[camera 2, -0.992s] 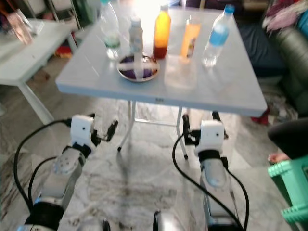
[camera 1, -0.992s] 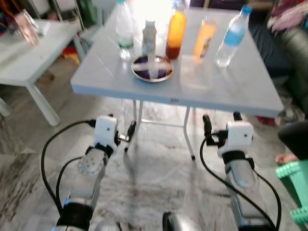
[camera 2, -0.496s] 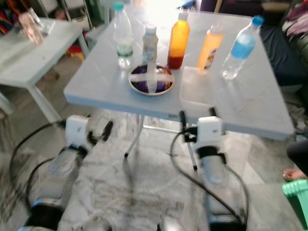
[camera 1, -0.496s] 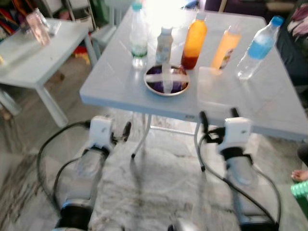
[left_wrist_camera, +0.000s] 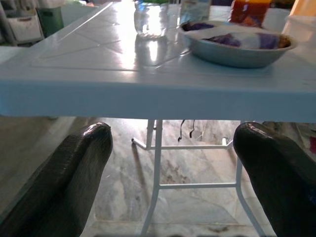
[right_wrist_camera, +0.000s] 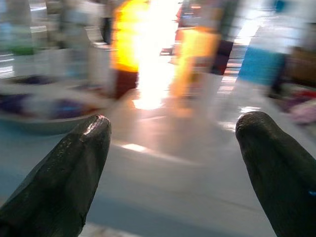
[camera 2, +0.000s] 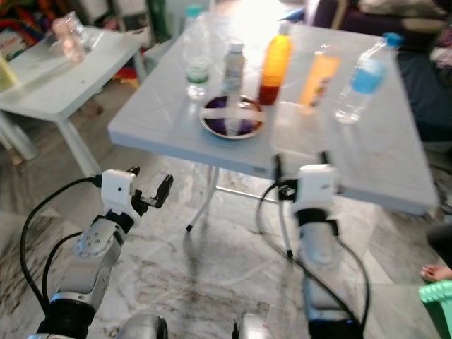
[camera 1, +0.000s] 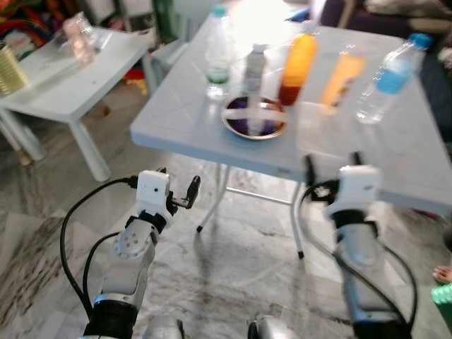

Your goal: Restocking fridge

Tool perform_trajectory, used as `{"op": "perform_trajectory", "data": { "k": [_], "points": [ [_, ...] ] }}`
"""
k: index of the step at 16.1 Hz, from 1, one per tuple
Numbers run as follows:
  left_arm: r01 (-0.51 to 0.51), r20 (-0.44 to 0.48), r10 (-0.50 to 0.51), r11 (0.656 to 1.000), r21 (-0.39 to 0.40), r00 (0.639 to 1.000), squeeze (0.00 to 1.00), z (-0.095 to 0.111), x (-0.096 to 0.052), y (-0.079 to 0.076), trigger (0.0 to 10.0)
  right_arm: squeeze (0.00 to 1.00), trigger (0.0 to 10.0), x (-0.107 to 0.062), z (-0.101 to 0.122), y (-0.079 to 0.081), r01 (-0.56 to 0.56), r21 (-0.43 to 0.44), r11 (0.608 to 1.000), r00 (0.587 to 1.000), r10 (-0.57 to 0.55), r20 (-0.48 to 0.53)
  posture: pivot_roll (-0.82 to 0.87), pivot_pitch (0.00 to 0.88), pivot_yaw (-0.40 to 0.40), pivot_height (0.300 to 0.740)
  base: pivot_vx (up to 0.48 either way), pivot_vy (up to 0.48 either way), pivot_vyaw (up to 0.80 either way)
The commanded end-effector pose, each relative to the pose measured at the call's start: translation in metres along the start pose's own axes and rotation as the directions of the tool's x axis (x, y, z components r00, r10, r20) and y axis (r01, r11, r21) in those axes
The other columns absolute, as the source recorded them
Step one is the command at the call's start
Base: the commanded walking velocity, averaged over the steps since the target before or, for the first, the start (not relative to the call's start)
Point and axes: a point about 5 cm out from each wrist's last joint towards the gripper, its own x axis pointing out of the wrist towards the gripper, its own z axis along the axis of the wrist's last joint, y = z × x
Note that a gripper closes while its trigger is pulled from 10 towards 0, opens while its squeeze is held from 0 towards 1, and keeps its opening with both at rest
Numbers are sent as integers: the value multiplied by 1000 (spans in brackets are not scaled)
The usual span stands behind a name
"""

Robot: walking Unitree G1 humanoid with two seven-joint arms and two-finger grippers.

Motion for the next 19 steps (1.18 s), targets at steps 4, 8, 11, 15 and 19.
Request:
{"op": "perform_trajectory", "data": {
  "k": [4, 8, 11, 15, 19],
  "points": [
    [10, -9, -10, 1000, 13, 1000, 0, 1, -2, 2, 10000, 0, 10000, 17, 7, -41, 148, -8, 989, 989, -148, 15, -30, 104, -1, 740, 0, 0, 0],
    [17, -16, -17, 1000, 25, 1000, 0, 1, -4, 4, 10000, 0, 10000, 32, 9, -63, 171, 48, 984, 985, -171, -11, -17, 118, 17, 740, 0, 0, 0],
    [23, -32, -22, 999, 47, 999, 0, 0, -7, 5, 10000, 0, 10000, 40, 12, -68, 140, 78, 987, 990, -139, -15, -4, 131, 27, 740, 0, 0, 0],
    [35, -61, -30, 997, 74, 998, 0, 0, -17, 11, 10000, 0, 10000, 58, 8, -65, 43, 225, 973, 998, -31, -58, 40, 169, 56, 740, 0, 0, 0],
    [33, -74, -26, 995, 91, 997, 0, 2, -25, 17, 10000, 0, 10000, 66, -1, -54, -52, 341, 939, 992, 87, -90, 71, 183, 68, 740, 0, 0, 0]
  ]
}}
